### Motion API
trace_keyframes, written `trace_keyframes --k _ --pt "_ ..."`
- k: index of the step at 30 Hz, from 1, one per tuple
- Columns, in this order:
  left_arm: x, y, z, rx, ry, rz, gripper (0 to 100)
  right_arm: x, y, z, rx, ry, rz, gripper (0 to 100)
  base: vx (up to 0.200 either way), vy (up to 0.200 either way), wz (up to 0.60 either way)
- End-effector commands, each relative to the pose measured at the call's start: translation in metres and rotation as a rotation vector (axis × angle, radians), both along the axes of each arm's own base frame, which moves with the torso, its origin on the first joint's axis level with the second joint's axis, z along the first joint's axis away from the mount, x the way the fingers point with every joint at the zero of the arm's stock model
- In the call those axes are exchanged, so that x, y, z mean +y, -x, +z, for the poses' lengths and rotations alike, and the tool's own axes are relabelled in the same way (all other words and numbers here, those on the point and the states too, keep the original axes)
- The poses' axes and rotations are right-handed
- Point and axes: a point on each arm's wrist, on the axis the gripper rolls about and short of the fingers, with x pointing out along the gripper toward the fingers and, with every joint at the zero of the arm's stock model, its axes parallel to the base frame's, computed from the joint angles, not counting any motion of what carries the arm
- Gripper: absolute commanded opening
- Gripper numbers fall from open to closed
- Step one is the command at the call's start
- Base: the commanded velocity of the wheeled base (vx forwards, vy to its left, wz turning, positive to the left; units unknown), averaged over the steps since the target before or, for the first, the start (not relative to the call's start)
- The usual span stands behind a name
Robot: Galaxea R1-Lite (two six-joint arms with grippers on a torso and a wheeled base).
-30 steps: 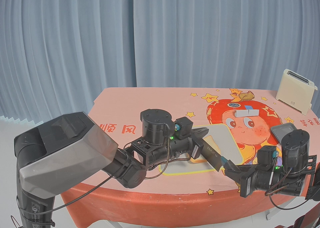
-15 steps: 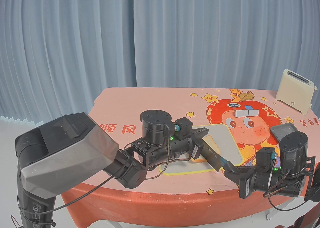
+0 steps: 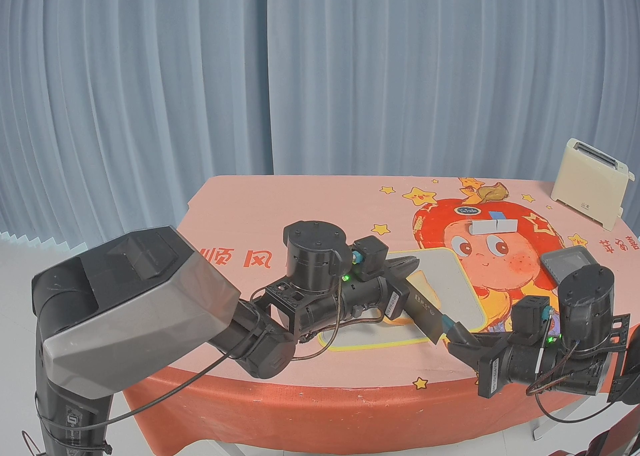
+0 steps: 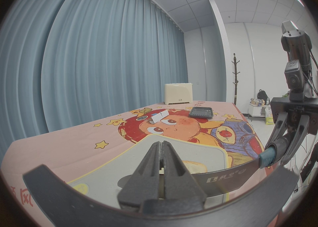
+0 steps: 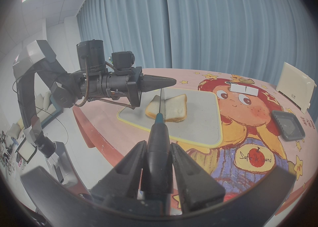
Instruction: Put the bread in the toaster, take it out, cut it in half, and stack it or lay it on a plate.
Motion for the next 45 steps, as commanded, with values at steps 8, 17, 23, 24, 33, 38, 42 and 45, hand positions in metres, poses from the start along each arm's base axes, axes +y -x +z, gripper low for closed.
trace_keyframes --k 8,17,23,24,33,38,42,45 --pt "-0.001 0.0 -0.018 0.031 -0.03 -0.002 0 0.0 -0.002 0.004 -0.01 -0.012 -0.004 0 0.0 0.0 0.0" --pt "-0.001 -0.001 -0.004 -0.002 0.003 -0.002 0 0.0 -0.001 -0.004 0.016 0.014 -0.003 0 0.0 0.0 0.0" --pt "0.0 0.001 0.0 -0.006 0.006 -0.002 0 0.001 -0.003 0.002 -0.013 -0.014 -0.003 0 0.0 0.0 0.0" --pt "0.0 0.001 -0.002 -0.004 0.002 -0.002 0 0.002 -0.003 0.005 -0.022 -0.022 -0.002 0 0.0 0.0 0.0" --pt "0.0 -0.001 -0.012 0.009 -0.009 0.001 0 0.002 -0.003 0.006 -0.023 -0.025 -0.003 0 0.0 0.0 0.0" --pt "0.002 -0.001 0.002 -0.02 0.017 0.003 0 0.001 -0.002 0.003 -0.009 -0.011 0.001 0 0.0 0.0 0.0" --pt "0.003 0.001 0.02 -0.048 0.044 0.001 0 0.001 -0.002 0.005 -0.017 -0.018 0.001 0 0.0 0.0 0.0" --pt "0.003 0.002 0.024 -0.054 0.051 0.001 0 0.001 -0.002 0.008 -0.031 -0.031 0.001 0 0.0 0.0 0.0"
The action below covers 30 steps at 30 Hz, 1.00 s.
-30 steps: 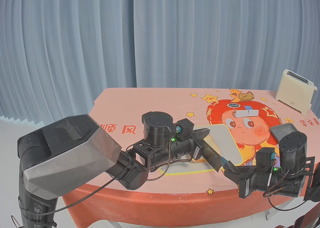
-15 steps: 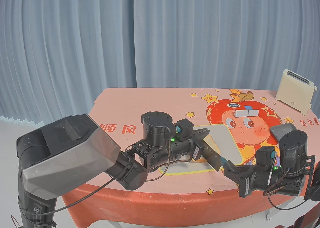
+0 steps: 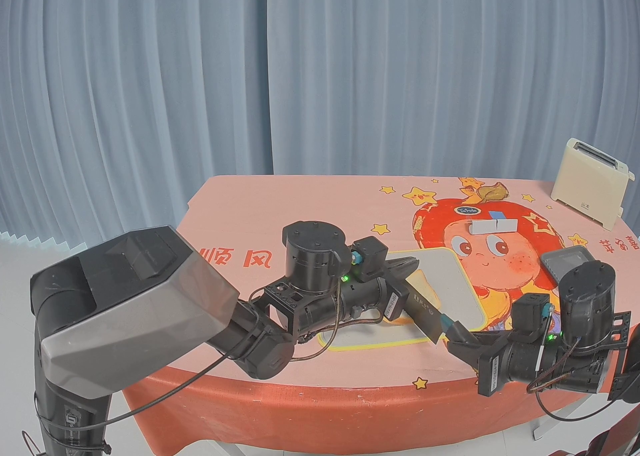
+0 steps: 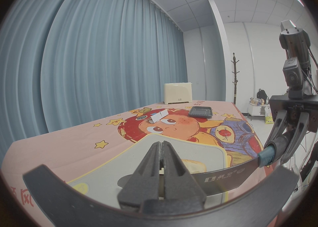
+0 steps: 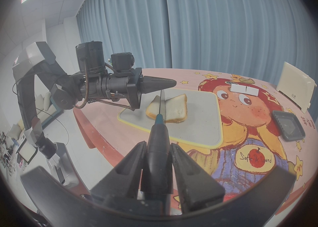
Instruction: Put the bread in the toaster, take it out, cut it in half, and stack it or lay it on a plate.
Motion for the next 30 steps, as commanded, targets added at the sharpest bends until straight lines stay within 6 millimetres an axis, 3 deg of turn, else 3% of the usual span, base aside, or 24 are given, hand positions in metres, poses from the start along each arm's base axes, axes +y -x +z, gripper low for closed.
trace_keyframes --k 1,11,20,26,30 --pt "0.001 0.002 0.015 -0.034 0.032 0.0 0 0.0 0.0 0.005 -0.022 -0.021 0.0 0 0.0 0.0 0.0" --pt "0.002 0.001 0.01 -0.026 0.025 0.002 0 0.0 0.0 0.0 -0.002 -0.002 -0.001 0 0.0 0.0 0.0" --pt "0.002 0.0 -0.017 0.022 -0.022 0.005 0 -0.001 0.001 -0.004 0.013 0.014 0.001 0 0.0 0.0 0.0" --pt "-0.001 0.001 -0.009 0.004 -0.005 -0.002 0 -0.001 0.002 -0.004 0.013 0.014 0.001 0 0.0 0.0 0.0" --pt "0.0 0.003 0.007 -0.023 0.02 -0.003 0 -0.001 0.002 -0.003 0.01 0.011 0.003 0 0.0 0.0 0.0"
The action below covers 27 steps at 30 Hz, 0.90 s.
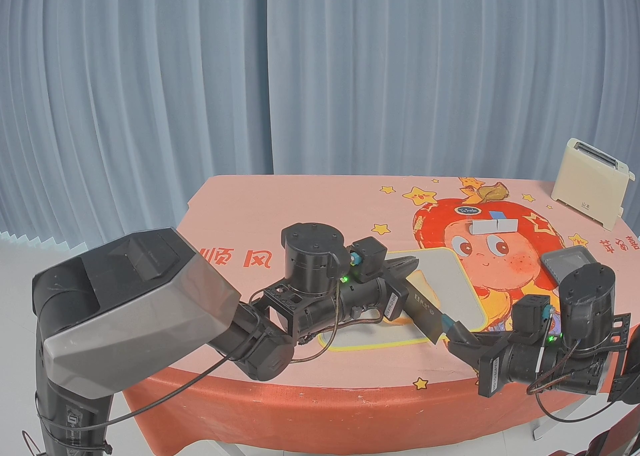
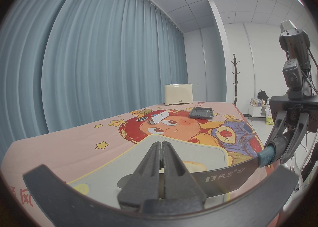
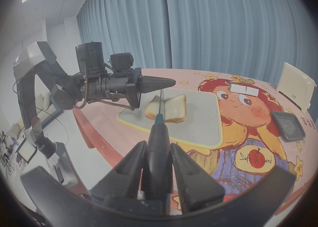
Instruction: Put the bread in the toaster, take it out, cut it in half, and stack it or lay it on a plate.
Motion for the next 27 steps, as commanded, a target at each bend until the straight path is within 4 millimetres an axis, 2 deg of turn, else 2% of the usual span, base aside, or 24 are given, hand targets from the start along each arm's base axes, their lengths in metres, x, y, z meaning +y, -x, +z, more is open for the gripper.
trace_keyframes --k 1,13,18,27 --pt "0.001 0.002 0.016 -0.027 0.025 -0.002 0 0.001 0.0 0.001 -0.004 -0.004 0.004 0 0.0 0.0 0.0" --pt "0.001 -0.005 0.027 -0.054 0.055 0.009 0 0.002 -0.001 0.008 -0.033 -0.031 0.004 0 0.0 0.0 0.0" --pt "0.003 -0.015 0.037 -0.085 0.086 0.035 0 0.002 -0.001 0.007 -0.029 -0.028 0.004 0 0.0 0.0 0.0" --pt "0.009 -0.023 0.036 -0.086 0.085 0.057 0 0.002 -0.002 0.007 -0.027 -0.026 0.001 0 0.0 0.0 0.0"
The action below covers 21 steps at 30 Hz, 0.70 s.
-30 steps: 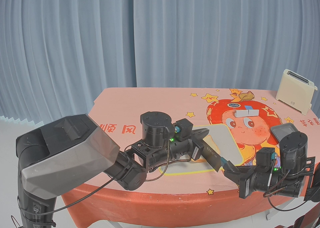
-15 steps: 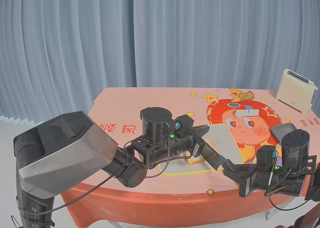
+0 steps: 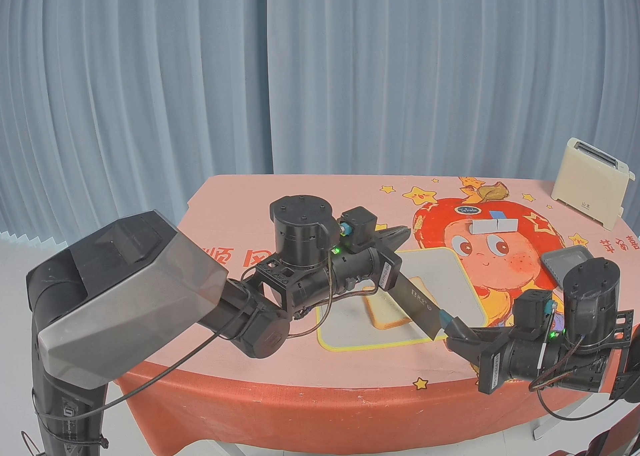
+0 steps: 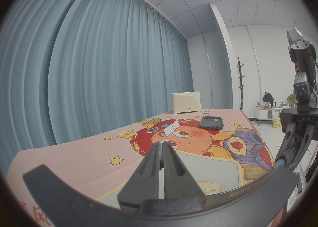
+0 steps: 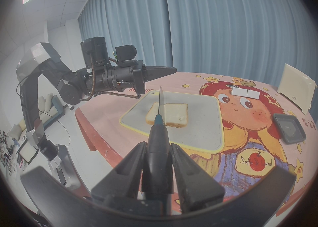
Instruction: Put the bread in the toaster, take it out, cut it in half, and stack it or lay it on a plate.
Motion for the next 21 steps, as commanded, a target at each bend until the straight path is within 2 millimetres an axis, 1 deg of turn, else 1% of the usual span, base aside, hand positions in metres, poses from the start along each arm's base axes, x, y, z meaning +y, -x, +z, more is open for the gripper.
trace_keyframes --k 1,9,10,13,14,16,21 --pt "0.001 -0.001 0.002 -0.004 0.003 0.005 0 0.0 -0.001 -0.001 0.003 0.003 -0.002 0 0.0 0.0 0.0" --pt "0.001 -0.001 -0.002 0.008 -0.006 0.003 0 0.0 0.0 -0.003 0.012 0.012 -0.001 0 0.0 0.0 0.0" --pt "0.0 -0.002 -0.007 0.016 -0.013 0.003 0 0.0 0.0 -0.003 0.013 0.011 0.0 0 0.0 0.0 0.0" --pt "0.0 -0.002 -0.013 0.028 -0.023 0.008 0 0.0 0.0 -0.003 0.013 0.011 0.002 0 0.0 0.0 0.0" --pt "-0.001 -0.002 -0.02 0.038 -0.034 0.006 0 0.0 0.0 -0.002 0.008 0.007 0.002 0 0.0 0.0 0.0" --pt "-0.002 -0.003 -0.025 0.044 -0.041 0.006 0 0.001 0.0 -0.002 0.007 0.006 0.002 0 0.0 0.0 0.0" --pt "-0.002 -0.004 -0.026 0.048 -0.044 0.008 0 0.001 0.0 -0.001 0.003 0.001 0.002 0 0.0 0.0 0.0"
